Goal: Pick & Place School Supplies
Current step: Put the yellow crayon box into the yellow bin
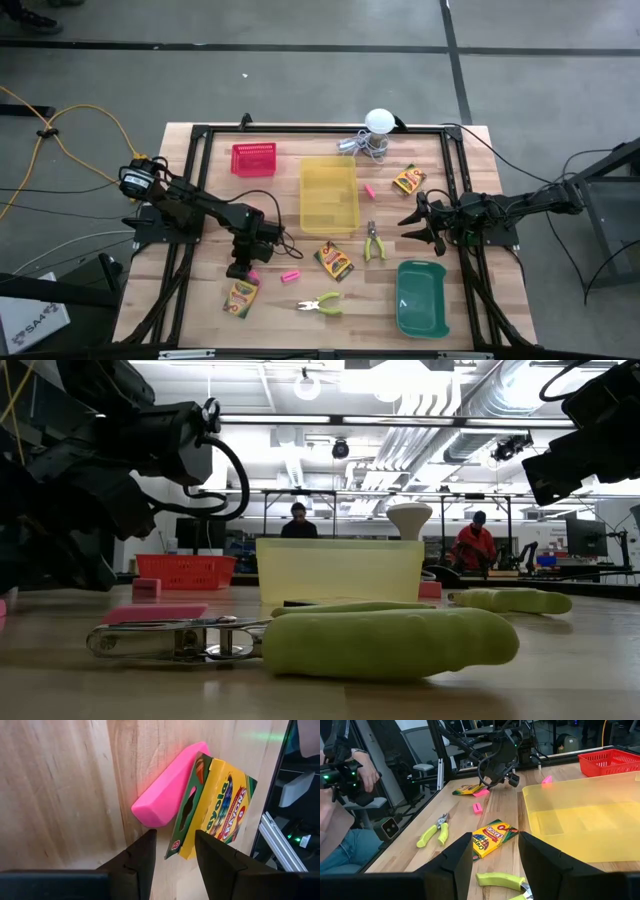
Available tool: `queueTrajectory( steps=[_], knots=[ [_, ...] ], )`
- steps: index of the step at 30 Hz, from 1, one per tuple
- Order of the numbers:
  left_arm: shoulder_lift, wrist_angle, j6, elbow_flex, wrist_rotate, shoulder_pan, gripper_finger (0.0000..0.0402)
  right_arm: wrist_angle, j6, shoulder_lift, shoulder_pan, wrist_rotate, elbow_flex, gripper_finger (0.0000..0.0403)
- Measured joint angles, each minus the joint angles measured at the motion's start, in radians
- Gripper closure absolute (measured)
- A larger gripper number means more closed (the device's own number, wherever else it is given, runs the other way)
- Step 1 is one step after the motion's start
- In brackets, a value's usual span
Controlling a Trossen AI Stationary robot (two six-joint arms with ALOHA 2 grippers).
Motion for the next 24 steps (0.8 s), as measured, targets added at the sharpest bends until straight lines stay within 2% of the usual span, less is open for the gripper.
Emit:
queueTrajectory(
  steps=[24],
  knots=[
    [0.001, -0.003, 0.02, 0.0, 0.005, 0.005, 0.0269, 0.0, 0.0, 0.0, 0.0, 0.0, 0.0, 0.0254]
  ],
)
